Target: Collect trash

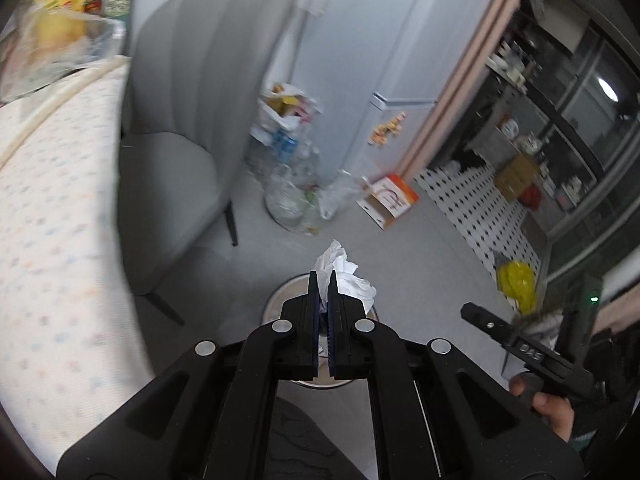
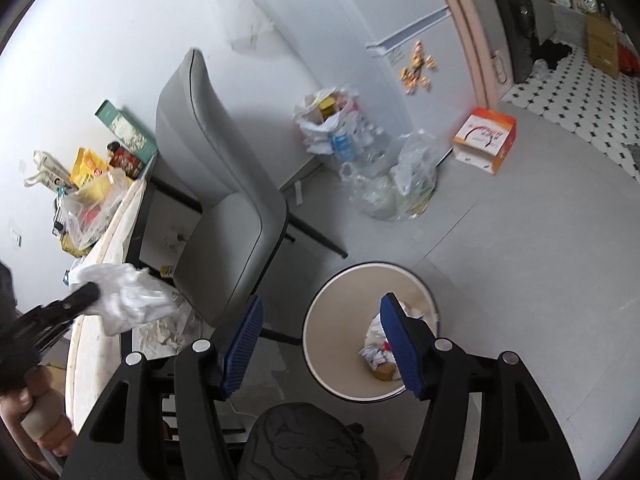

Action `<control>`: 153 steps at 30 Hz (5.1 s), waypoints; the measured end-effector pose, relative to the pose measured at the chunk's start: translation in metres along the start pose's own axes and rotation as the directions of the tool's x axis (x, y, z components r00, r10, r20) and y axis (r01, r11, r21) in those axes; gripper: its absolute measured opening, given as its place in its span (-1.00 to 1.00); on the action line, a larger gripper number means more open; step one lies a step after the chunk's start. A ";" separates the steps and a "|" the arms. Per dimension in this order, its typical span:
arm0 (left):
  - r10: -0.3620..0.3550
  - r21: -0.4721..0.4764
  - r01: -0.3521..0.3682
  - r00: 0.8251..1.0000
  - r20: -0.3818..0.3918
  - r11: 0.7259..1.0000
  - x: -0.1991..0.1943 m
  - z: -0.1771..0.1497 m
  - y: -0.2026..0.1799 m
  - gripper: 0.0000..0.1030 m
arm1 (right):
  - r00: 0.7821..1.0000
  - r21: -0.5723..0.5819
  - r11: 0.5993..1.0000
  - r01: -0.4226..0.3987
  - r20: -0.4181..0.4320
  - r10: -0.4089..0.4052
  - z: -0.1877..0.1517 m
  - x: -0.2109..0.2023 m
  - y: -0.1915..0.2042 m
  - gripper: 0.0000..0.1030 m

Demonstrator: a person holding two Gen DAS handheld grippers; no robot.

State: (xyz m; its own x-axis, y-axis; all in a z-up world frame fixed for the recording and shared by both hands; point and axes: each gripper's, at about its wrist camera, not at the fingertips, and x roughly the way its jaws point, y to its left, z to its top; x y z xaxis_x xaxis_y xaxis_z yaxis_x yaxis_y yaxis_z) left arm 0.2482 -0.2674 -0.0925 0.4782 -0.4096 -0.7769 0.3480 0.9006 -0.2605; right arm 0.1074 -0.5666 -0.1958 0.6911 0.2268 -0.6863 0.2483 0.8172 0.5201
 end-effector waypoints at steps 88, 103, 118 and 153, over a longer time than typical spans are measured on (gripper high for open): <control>0.275 -0.218 -0.198 0.862 0.426 0.956 -0.303 -0.093 0.122 0.88 | 0.974 -0.497 0.866 -0.048 0.170 0.151 -0.075 -0.167 0.289 0.85; 0.340 -0.215 -0.267 0.799 0.496 0.939 -0.372 -0.139 0.114 0.88 | 0.950 -0.567 0.820 -0.080 0.205 0.235 -0.108 -0.215 0.319 0.85; 0.384 -0.218 -0.317 0.756 0.530 0.923 -0.400 -0.162 0.097 0.88 | 0.933 -0.621 0.779 -0.087 0.224 0.283 -0.137 -0.249 0.332 0.85; 0.438 -0.274 -0.344 0.748 0.499 0.898 -0.389 -0.159 0.092 0.88 | 0.924 -0.603 0.783 -0.156 0.192 0.332 -0.132 -0.237 0.317 0.85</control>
State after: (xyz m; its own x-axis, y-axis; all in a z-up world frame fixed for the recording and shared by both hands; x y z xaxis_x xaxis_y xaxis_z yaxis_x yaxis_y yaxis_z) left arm -0.0336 -0.0016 0.0948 0.9124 0.0157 -0.4090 -0.0725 0.9897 -0.1237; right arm -0.0673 -0.2913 0.0641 0.8511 0.3786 -0.3637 -0.3223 0.9237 0.2073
